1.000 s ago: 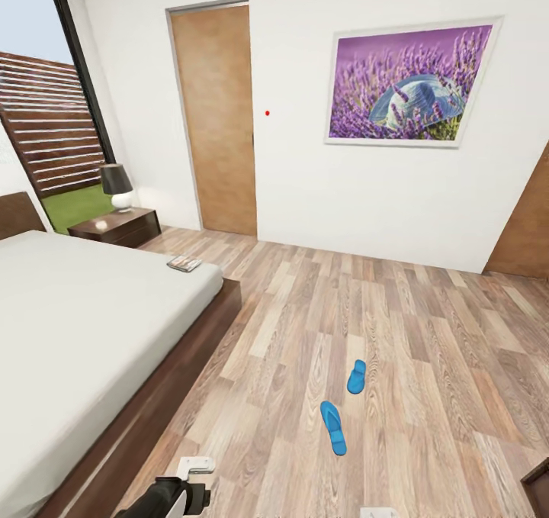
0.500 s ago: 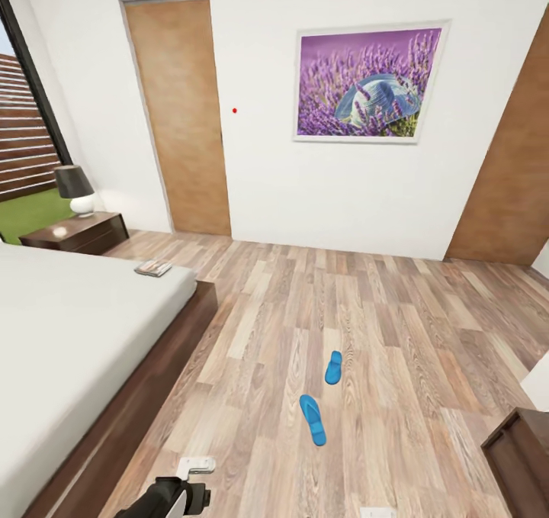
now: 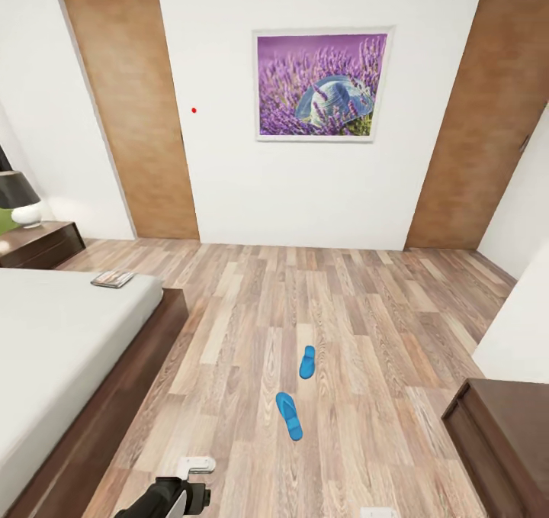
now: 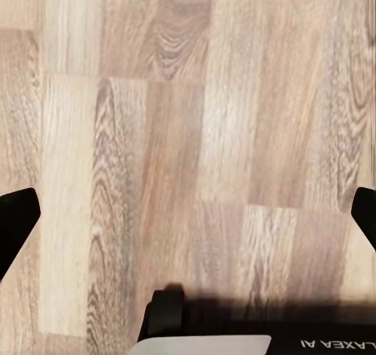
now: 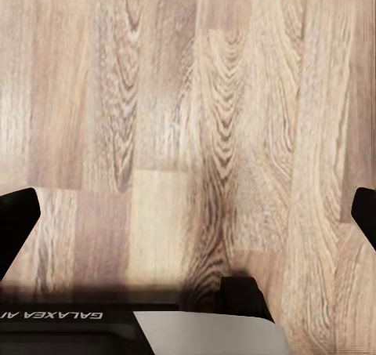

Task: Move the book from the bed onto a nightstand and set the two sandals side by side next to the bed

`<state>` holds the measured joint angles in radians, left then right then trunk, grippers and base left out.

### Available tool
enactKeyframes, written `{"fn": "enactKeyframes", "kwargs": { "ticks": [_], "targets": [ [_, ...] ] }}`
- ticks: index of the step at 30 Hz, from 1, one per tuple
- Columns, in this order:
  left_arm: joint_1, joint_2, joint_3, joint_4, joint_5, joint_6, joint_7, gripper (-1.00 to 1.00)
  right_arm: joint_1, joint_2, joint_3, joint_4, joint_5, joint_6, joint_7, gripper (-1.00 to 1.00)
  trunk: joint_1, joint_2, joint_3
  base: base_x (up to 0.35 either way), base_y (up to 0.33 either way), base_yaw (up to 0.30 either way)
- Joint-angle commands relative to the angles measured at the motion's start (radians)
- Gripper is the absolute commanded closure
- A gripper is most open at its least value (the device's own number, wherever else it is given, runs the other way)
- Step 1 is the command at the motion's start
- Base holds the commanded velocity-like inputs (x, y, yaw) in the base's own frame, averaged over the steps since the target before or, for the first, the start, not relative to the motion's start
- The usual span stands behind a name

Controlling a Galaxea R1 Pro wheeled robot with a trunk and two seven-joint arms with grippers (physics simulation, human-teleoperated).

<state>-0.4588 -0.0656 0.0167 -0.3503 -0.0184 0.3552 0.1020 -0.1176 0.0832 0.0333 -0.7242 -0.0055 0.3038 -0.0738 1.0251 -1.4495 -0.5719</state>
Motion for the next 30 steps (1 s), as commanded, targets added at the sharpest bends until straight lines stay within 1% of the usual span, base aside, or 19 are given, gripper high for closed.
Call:
{"fn": "enactKeyframes", "kwargs": {
  "ticks": [1, 2, 15, 29, 30],
  "targets": [
    [0.000, 0.000, 0.002, -0.003, -0.002, 0.006, 0.002, -1.00, -0.001, 0.000, 0.003, -0.001, -0.001, 0.006, -0.006, -1.00, 0.000, -0.001, -0.001, 0.000, 0.000, -0.287],
    [0.000, 0.000, 0.002, -0.003, -0.002, 0.005, 0.002, -1.00, -0.001, 0.000, 0.003, -0.001, -0.001, 0.006, -0.006, -1.00, 0.000, -0.001, -0.001, 0.000, 0.000, -0.287],
    [0.000, -0.014, 0.002, -0.003, 0.000, 0.004, 0.004, -1.00, -0.001, 0.000, 0.004, -0.001, -0.001, 0.006, -0.008, -1.00, -0.050, 0.090, 0.038, 0.000, 0.000, -0.279],
    [0.000, -0.014, 0.002, -0.003, 0.000, 0.004, 0.004, -1.00, -0.001, 0.000, 0.005, 0.002, -0.001, 0.006, -0.009, -1.00, -0.104, 0.188, 0.064, 0.000, 0.000, -0.158],
    [0.000, -0.014, 0.002, -0.003, 0.000, 0.004, 0.004, -1.00, -0.001, 0.000, 0.005, 0.002, -0.001, 0.006, -0.009, -1.00, -0.104, 0.188, 0.063, 0.000, 0.000, -0.140]
  ]
}}
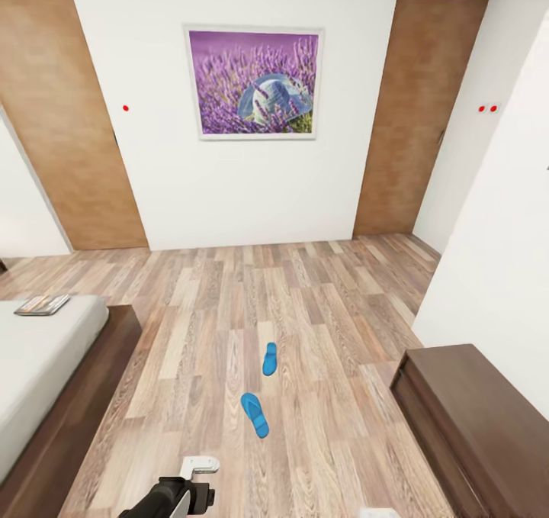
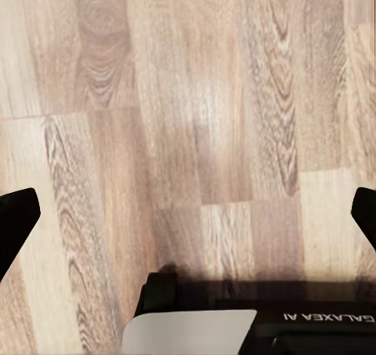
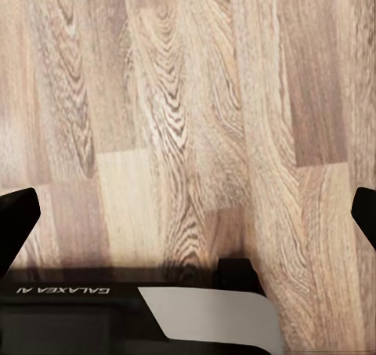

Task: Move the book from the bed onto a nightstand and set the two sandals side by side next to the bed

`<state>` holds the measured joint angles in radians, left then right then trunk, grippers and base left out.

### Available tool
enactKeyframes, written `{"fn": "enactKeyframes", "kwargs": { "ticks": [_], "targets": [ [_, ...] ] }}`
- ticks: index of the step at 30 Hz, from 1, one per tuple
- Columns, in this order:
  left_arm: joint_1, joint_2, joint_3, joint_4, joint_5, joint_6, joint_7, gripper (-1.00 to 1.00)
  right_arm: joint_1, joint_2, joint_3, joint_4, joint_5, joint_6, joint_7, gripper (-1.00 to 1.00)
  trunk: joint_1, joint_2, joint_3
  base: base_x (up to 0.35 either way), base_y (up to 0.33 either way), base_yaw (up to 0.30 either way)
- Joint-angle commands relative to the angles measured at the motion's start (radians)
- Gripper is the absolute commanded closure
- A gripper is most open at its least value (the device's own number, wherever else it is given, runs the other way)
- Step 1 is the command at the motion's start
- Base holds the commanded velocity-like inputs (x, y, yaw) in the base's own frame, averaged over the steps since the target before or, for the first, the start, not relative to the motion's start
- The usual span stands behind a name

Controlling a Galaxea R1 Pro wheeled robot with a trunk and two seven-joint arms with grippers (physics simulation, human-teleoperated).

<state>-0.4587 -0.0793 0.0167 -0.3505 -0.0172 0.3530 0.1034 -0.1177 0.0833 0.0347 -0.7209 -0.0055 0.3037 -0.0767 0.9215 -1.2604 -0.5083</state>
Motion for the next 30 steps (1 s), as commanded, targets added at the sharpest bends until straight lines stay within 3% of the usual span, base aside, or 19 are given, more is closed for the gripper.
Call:
{"fn": "enactKeyframes", "kwargs": {
  "ticks": [1, 18, 30],
  "targets": [
    [0.000, 0.000, 0.002, -0.002, -0.002, 0.006, 0.002, -1.00, 0.000, 0.000, 0.004, -0.002, -0.001, 0.006, -0.006, -1.00, 0.000, -0.001, -0.002, 0.000, 0.000, -0.139],
    [0.000, -0.001, 0.002, -0.002, -0.002, 0.006, 0.002, -1.00, 0.000, 0.000, 0.004, 0.000, 0.000, 0.006, -0.006, -1.00, 0.000, -0.001, -0.028, 0.000, 0.005, -0.117],
    [0.000, -0.001, 0.002, -0.002, -0.001, 0.006, 0.002, -1.00, 0.000, 0.000, 0.004, 0.001, 0.001, 0.006, -0.006, -1.00, 0.000, -0.001, -0.046, 0.000, 0.234, -0.098]
  ]
}}
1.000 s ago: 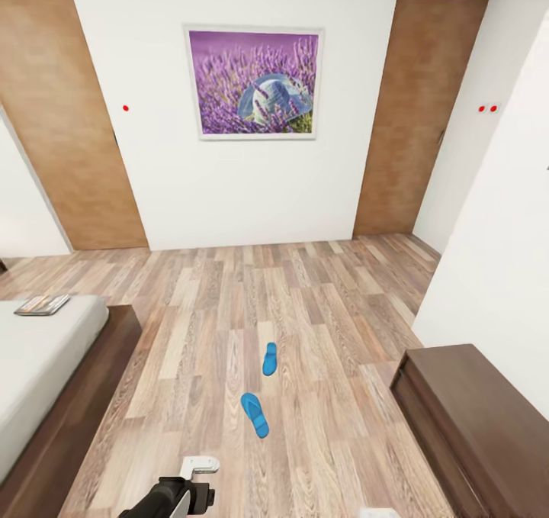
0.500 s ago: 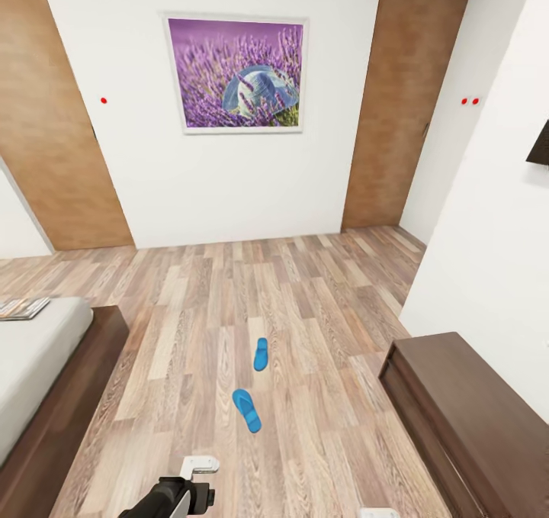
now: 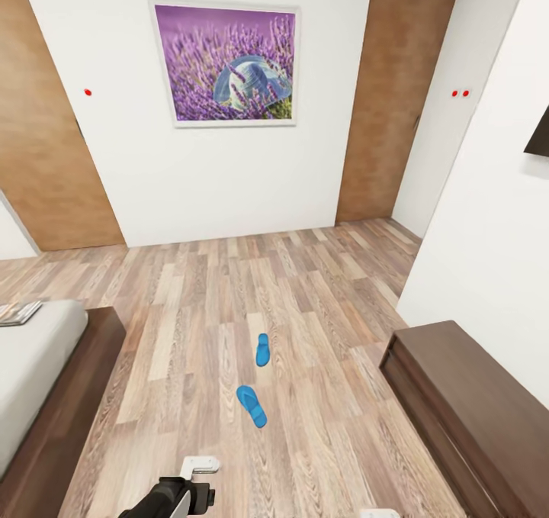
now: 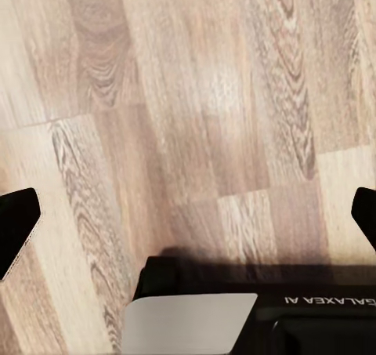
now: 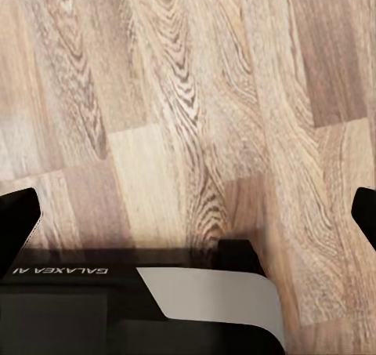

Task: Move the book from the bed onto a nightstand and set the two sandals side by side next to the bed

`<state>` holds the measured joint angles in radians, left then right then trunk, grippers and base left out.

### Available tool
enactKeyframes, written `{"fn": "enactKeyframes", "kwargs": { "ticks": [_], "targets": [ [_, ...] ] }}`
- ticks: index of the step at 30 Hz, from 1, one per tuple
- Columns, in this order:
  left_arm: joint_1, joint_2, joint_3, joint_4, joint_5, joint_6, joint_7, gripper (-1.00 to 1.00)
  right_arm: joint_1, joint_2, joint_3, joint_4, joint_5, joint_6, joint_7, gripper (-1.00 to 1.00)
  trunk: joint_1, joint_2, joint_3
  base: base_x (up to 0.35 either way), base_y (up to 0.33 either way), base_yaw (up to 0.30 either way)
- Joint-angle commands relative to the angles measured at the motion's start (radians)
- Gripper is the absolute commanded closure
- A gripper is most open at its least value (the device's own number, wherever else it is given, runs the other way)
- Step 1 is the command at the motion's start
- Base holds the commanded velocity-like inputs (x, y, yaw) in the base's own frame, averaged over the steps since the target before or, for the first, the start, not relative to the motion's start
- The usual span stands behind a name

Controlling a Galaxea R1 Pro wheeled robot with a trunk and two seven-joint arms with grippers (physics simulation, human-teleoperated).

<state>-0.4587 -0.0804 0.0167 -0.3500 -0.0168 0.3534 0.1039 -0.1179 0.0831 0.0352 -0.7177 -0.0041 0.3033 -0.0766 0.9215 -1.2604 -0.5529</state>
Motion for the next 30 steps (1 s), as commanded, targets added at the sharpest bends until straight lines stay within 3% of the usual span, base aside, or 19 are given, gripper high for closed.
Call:
{"fn": "enactKeyframes", "kwargs": {
  "ticks": [1, 20, 30],
  "targets": [
    [0.000, -0.001, 0.002, -0.002, -0.002, 0.006, 0.002, -1.00, 0.000, 0.000, 0.003, -0.002, -0.001, 0.007, -0.006, -1.00, 0.000, -0.001, -0.003, 0.000, 0.275, -0.098],
    [0.000, -0.001, 0.002, -0.002, -0.002, 0.006, 0.002, -1.00, 0.000, 0.000, 0.003, -0.003, -0.001, 0.007, -0.006, -1.00, 0.000, -0.001, -0.025, 0.017, 0.279, -0.072],
    [0.000, -0.001, 0.002, -0.003, -0.002, 0.006, 0.002, -1.00, 0.000, 0.001, 0.003, -0.005, -0.001, 0.007, -0.012, -1.00, 0.000, -0.001, -0.027, 0.146, 0.257, 0.167]
  ]
}}
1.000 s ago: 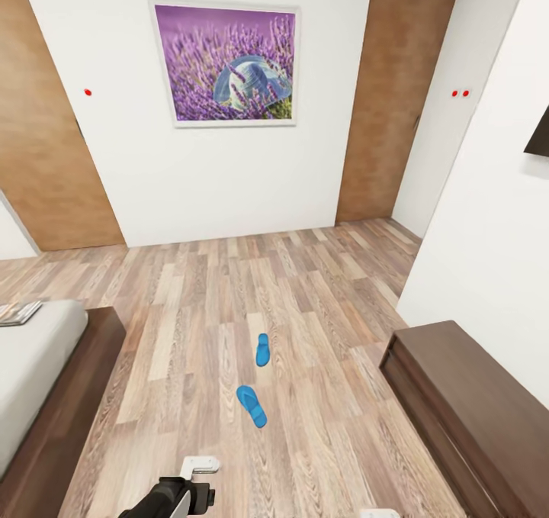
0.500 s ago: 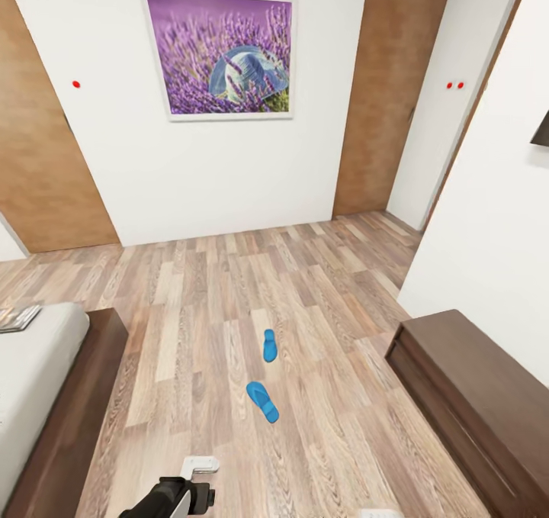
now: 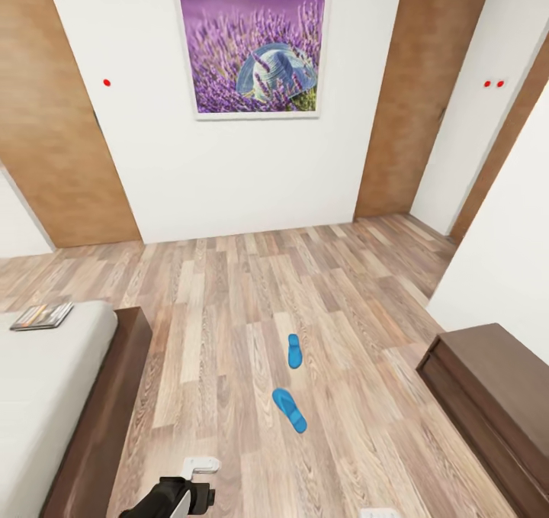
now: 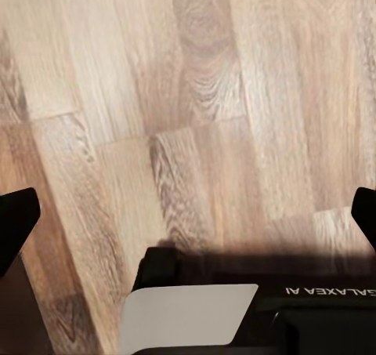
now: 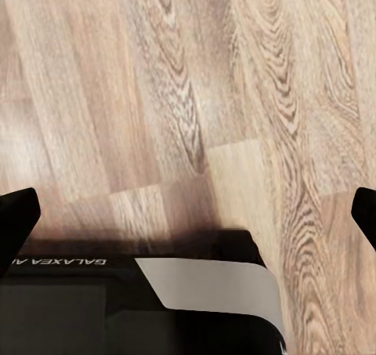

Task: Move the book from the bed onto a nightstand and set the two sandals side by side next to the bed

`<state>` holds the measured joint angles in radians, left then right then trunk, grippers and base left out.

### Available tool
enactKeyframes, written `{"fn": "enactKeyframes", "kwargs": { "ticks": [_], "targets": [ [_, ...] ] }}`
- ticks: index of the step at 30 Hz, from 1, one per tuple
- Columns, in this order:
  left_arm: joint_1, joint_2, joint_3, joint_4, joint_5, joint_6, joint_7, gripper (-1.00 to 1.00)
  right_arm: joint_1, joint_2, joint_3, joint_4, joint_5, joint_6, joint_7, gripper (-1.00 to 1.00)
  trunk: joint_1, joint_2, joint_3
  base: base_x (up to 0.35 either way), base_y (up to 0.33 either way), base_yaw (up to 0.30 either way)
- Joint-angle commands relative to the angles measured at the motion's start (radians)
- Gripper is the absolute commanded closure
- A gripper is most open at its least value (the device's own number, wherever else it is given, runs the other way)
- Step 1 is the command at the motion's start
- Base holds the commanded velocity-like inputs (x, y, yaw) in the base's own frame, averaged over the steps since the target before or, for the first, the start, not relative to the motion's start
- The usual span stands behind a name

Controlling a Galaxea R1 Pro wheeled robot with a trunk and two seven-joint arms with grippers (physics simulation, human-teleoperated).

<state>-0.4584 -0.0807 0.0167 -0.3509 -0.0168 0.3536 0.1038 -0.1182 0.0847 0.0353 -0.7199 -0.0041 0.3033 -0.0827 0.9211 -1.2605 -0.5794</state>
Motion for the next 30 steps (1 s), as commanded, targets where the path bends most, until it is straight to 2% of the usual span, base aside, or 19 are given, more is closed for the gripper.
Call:
{"fn": "enactKeyframes", "kwargs": {
  "ticks": [1, 7, 23, 30],
  "targets": [
    [0.000, -0.001, 0.002, -0.002, -0.002, 0.005, 0.002, -1.00, 0.000, 0.000, 0.003, -0.002, -0.001, 0.007, -0.007, -1.00, 0.000, -0.001, -0.001, 0.222, 0.191, 0.252],
    [0.000, -0.001, 0.002, -0.001, -0.002, 0.005, 0.002, -1.00, 0.000, 0.000, 0.003, -0.003, -0.001, 0.007, -0.008, -1.00, 0.000, -0.001, -0.001, 0.145, 0.054, 0.267],
    [0.000, -0.001, 0.001, -0.001, -0.003, 0.005, 0.002, -1.00, 0.000, 0.000, 0.003, -0.001, -0.001, 0.007, -0.008, -1.00, 0.000, -0.001, -0.001, 0.021, 0.004, 0.268],
    [0.000, -0.005, 0.001, 0.000, -0.003, 0.005, 0.002, -1.00, 0.000, 0.000, 0.003, -0.001, -0.001, 0.007, -0.007, -1.00, 0.000, -0.001, -0.001, 0.272, 0.000, 0.059]
  ]
}}
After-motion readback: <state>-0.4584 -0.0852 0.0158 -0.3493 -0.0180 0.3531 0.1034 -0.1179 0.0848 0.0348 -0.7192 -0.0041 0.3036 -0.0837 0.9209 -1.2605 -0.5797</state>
